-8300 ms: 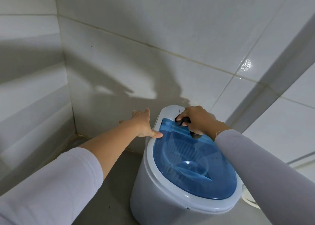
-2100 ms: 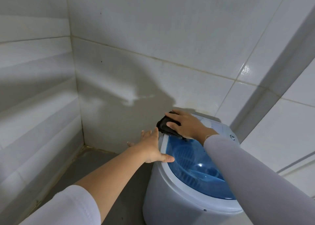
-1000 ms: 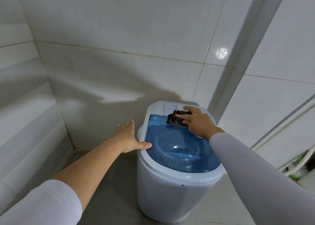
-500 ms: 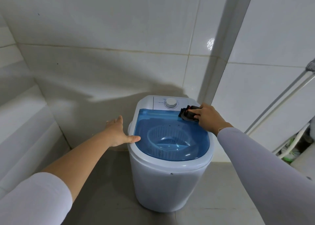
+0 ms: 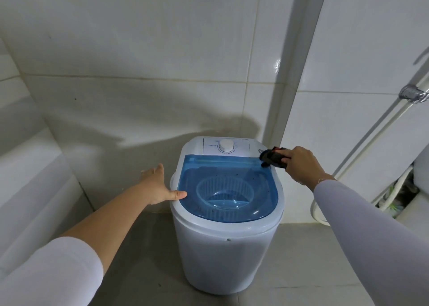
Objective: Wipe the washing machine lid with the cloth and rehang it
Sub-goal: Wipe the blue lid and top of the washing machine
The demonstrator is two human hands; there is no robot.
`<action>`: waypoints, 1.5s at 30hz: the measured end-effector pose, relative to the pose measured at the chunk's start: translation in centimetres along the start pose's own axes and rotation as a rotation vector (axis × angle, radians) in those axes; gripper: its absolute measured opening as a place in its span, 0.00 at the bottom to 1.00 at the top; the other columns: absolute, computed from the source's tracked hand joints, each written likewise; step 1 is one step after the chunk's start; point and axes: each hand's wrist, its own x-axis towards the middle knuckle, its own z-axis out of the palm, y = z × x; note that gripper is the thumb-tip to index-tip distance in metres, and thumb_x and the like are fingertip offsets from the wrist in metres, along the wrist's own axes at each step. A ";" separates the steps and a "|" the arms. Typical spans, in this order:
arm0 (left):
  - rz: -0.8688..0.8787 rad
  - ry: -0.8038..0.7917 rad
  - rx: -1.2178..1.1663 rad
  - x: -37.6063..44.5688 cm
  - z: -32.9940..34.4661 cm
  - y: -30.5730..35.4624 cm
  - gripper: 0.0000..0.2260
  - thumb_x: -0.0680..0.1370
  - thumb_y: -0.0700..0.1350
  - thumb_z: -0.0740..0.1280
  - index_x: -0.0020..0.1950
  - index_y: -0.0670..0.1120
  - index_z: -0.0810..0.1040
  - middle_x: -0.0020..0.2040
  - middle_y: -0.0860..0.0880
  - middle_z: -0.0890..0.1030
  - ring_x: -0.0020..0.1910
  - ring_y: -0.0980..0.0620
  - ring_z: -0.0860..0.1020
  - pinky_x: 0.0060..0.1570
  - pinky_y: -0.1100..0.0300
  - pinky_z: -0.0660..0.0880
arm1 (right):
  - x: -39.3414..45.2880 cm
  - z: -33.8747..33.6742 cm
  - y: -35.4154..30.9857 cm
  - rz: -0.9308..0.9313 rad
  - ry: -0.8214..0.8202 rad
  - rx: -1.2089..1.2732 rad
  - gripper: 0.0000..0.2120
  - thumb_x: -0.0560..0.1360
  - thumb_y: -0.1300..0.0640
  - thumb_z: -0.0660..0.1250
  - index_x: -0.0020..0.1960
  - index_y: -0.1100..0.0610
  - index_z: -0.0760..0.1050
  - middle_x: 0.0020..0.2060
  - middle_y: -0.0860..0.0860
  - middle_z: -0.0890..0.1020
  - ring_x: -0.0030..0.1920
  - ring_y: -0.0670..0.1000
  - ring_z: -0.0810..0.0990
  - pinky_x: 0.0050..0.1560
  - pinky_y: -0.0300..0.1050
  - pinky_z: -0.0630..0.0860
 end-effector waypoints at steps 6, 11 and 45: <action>-0.002 0.001 -0.042 0.4 0.4 -0.5 0.54 0.67 0.65 0.71 0.78 0.45 0.40 0.80 0.45 0.48 0.78 0.43 0.45 0.75 0.43 0.53 | 1.7 -1.0 -8.9 -0.222 0.016 0.153 0.19 0.78 0.63 0.56 0.65 0.49 0.72 0.47 0.54 0.67 0.46 0.58 0.72 0.48 0.43 0.68; 0.002 -0.005 -0.116 0.1 0.5 -0.8 0.54 0.67 0.65 0.71 0.78 0.44 0.41 0.79 0.44 0.48 0.78 0.43 0.45 0.75 0.44 0.53 | 1.9 1.2 -16.9 -0.398 -0.144 0.116 0.19 0.78 0.63 0.56 0.66 0.49 0.71 0.53 0.56 0.70 0.49 0.57 0.74 0.51 0.43 0.69; -0.009 -0.004 -0.145 2.0 1.9 -1.8 0.59 0.62 0.70 0.69 0.78 0.46 0.39 0.79 0.44 0.47 0.78 0.42 0.42 0.73 0.36 0.53 | 0.5 5.2 -15.8 -0.358 -0.328 -0.005 0.17 0.77 0.56 0.62 0.65 0.48 0.73 0.68 0.51 0.73 0.67 0.55 0.70 0.70 0.47 0.61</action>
